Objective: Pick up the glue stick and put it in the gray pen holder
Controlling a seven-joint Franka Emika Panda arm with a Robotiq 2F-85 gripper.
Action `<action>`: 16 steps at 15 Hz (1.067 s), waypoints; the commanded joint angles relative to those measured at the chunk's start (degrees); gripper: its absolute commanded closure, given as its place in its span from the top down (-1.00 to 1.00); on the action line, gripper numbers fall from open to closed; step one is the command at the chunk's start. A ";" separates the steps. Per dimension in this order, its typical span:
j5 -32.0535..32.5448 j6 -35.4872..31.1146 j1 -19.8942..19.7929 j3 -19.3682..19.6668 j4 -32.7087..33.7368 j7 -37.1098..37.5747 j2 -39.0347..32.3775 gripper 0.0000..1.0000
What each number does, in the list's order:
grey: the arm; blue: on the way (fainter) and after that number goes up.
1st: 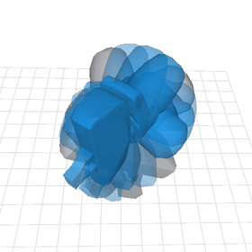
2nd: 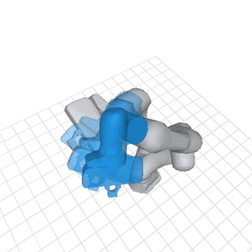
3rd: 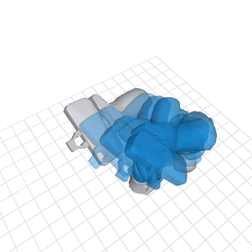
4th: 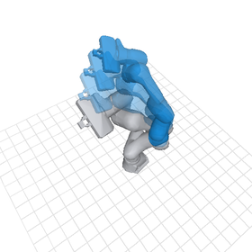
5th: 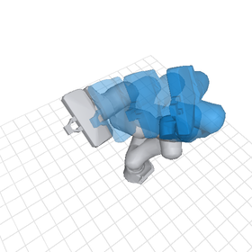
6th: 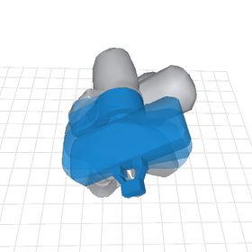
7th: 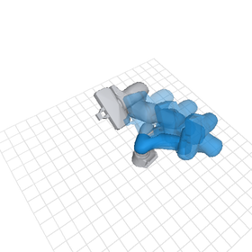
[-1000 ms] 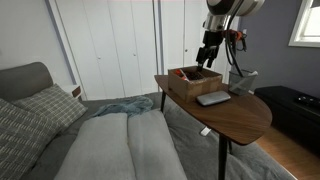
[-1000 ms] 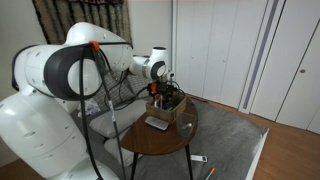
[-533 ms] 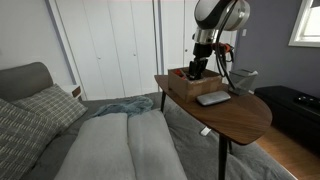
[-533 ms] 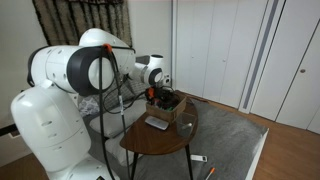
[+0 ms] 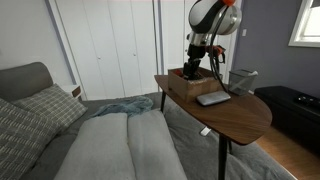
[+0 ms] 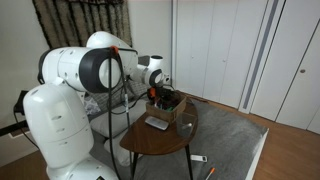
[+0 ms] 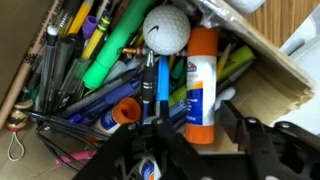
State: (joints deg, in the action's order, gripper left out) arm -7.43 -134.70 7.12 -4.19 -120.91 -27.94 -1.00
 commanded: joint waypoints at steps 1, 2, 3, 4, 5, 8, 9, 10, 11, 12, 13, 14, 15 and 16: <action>-2.64 -1.41 -0.55 -1.13 2.60 -3.07 -3.47 0.18; -3.20 -1.49 -0.61 -1.38 3.05 -3.54 -4.06 0.14; -3.57 -1.50 -0.68 -1.62 3.40 -3.85 -4.38 -0.11; -3.78 -1.40 -0.72 -1.81 3.47 -4.21 -4.26 -0.25; -3.58 -1.46 -0.73 -1.98 3.26 -4.36 -3.73 -0.44; -2.44 -0.31 -0.82 -2.10 1.44 -3.14 -0.66 -0.88; -2.00 0.33 -0.97 -1.88 0.30 -2.29 0.83 -0.85; -1.96 1.11 -1.16 -1.62 -0.60 -1.47 2.29 -0.85; -2.12 1.77 -1.58 -1.15 -2.31 -1.18 4.98 -0.85; -2.54 2.63 -2.11 -0.48 -3.86 -1.06 7.76 -0.85; -2.98 2.22 -2.77 0.45 -5.79 -0.58 10.91 -0.85; -1.86 0.46 -3.43 1.39 -7.18 1.75 13.15 -0.85; -0.99 -0.76 -4.19 2.43 -8.36 2.91 15.49 -0.85; -0.69 -1.50 -4.99 3.72 -9.27 3.19 17.91 -0.85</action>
State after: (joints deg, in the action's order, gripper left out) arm -9.09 -134.12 3.85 -3.04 -123.85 -27.53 7.44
